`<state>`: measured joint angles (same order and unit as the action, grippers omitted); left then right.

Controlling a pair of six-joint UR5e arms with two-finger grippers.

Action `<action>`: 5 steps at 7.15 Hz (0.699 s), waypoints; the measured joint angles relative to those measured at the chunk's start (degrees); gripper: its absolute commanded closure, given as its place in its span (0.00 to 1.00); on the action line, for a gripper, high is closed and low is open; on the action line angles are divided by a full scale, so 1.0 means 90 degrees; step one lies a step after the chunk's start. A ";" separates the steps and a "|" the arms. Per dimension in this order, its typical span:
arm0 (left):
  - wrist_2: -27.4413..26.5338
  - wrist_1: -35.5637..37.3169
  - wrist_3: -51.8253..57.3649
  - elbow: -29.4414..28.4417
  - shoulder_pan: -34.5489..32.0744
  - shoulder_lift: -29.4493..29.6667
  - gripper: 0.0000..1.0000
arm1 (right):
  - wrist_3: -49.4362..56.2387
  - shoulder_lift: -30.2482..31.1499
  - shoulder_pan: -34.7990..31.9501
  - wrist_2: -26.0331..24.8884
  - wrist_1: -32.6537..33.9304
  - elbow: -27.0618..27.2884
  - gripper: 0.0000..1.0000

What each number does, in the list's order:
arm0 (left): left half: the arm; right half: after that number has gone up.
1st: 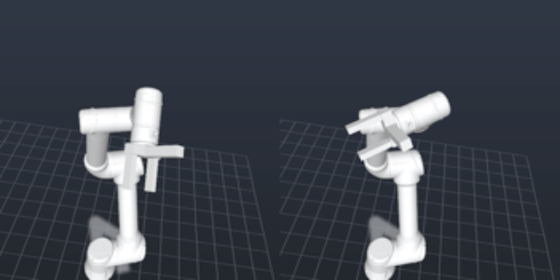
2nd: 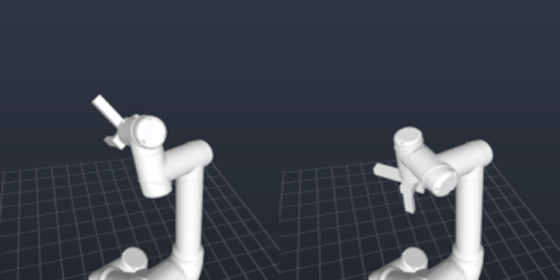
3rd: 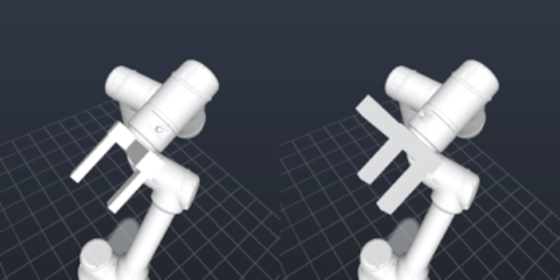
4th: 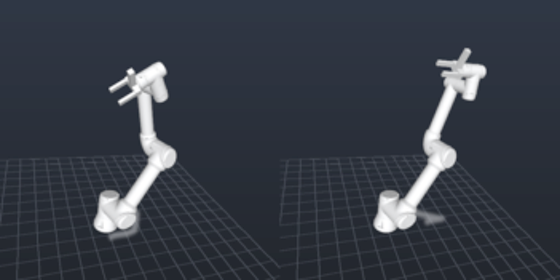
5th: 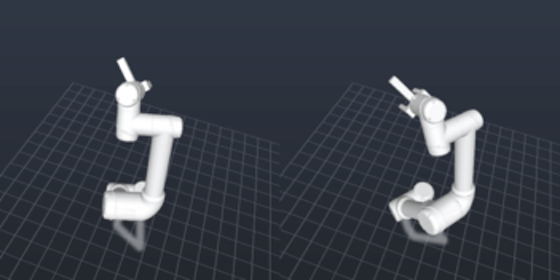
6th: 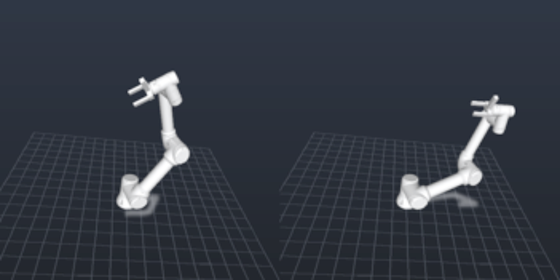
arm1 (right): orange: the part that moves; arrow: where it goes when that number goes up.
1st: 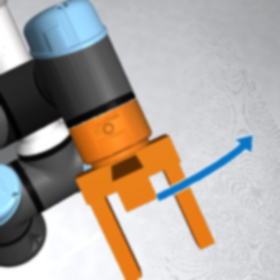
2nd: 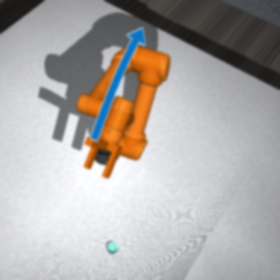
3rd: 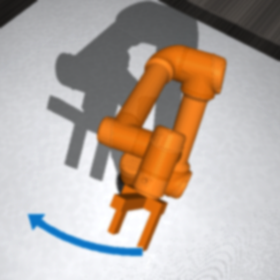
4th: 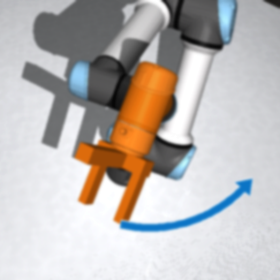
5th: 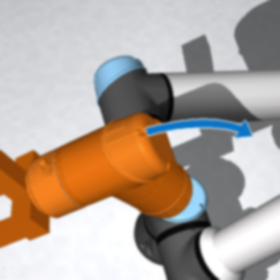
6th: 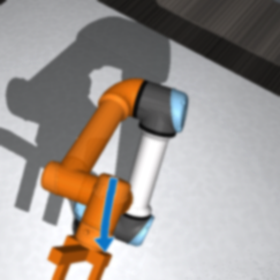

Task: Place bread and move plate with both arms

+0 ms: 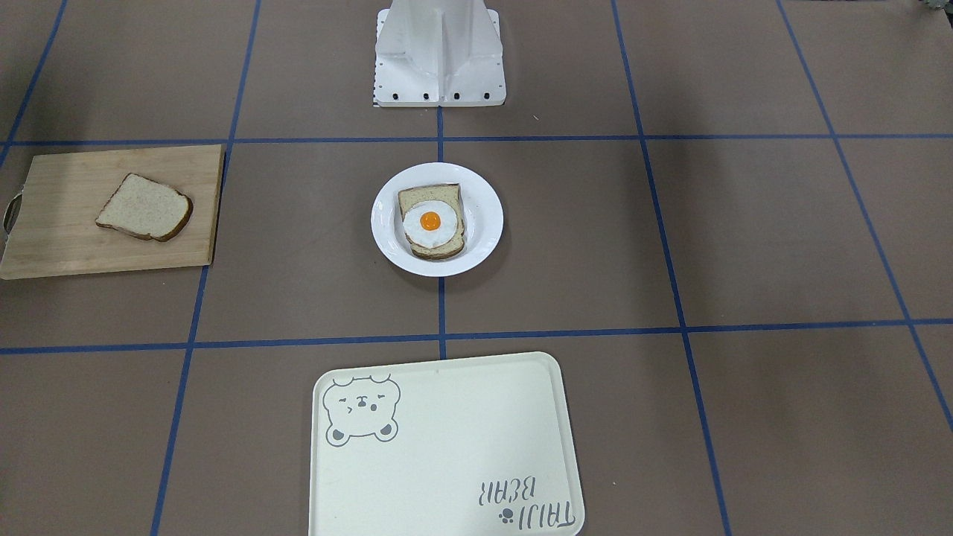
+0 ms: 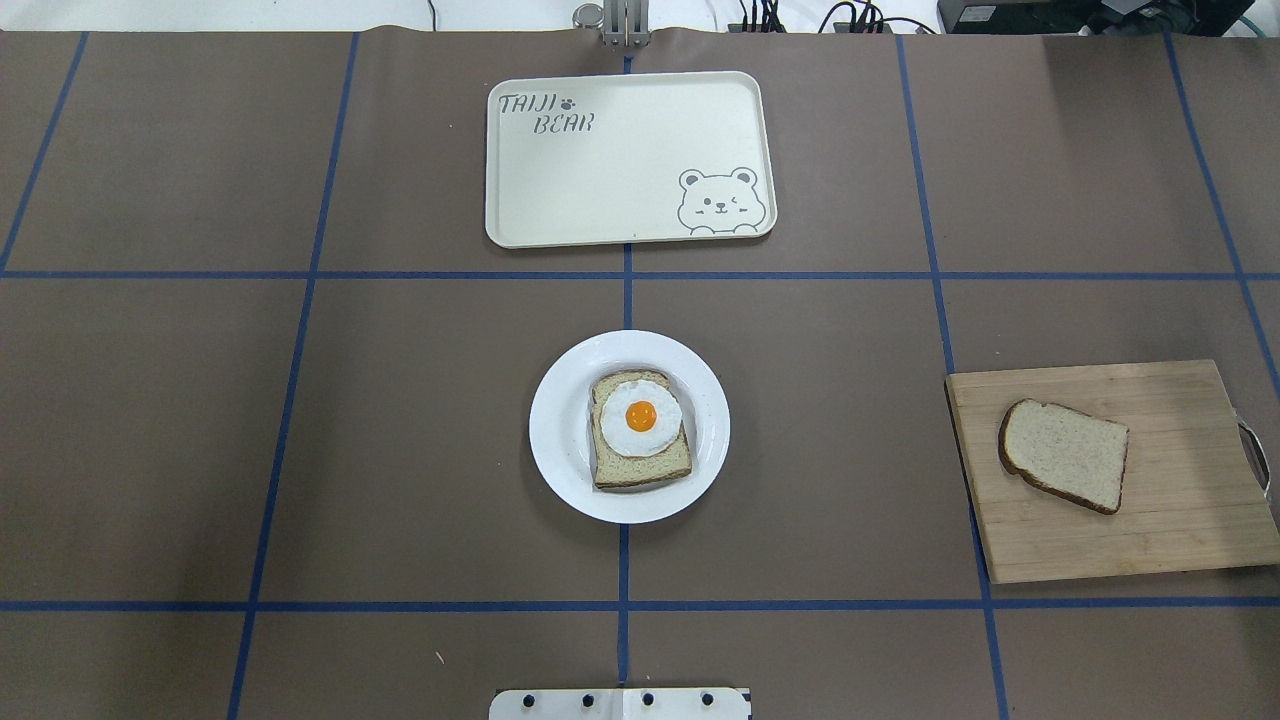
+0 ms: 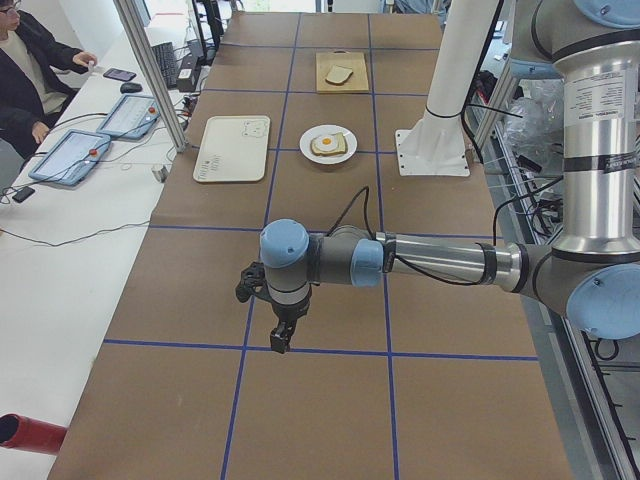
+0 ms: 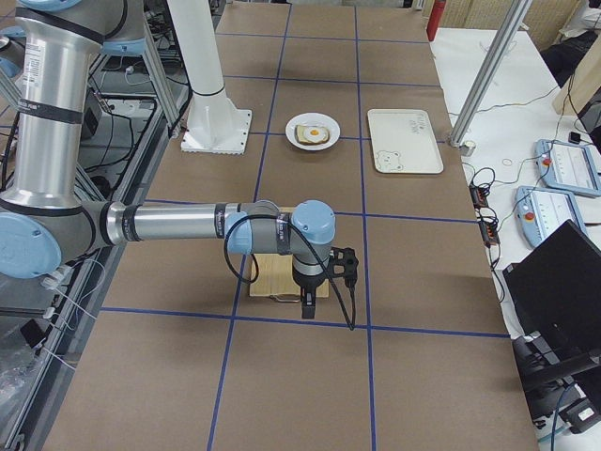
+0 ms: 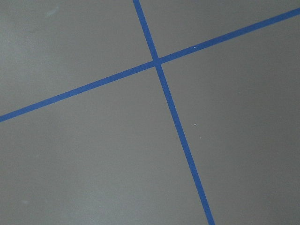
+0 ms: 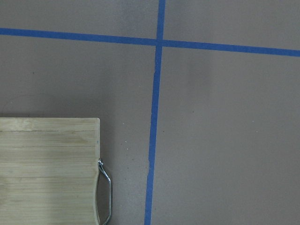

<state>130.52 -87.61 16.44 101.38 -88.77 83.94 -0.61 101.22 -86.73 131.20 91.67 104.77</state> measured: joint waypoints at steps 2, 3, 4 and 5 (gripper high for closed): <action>-0.0005 0.0004 -0.0004 0.0188 -0.0011 -0.0023 0.02 | 0.0000 0.0037 -0.0002 -0.0049 0.0004 0.0000 0.00; -0.0021 0.0007 -0.0010 0.0326 -0.0021 -0.0032 0.02 | 0.0000 0.0052 -0.0002 -0.0076 0.0000 0.0005 0.00; -0.0045 0.0003 -0.0015 0.0451 -0.0025 -0.0024 0.02 | 0.0002 0.0032 -0.0002 -0.0079 -0.0008 0.0027 0.00; -0.0048 -0.0018 -0.0029 0.0581 -0.0031 0.0007 0.02 | 0.0004 -0.0028 -0.0002 -0.0063 -0.0044 0.0092 0.00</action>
<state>130.08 -87.77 16.17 106.61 -89.05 84.00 -0.58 100.96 -86.75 130.63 91.28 105.60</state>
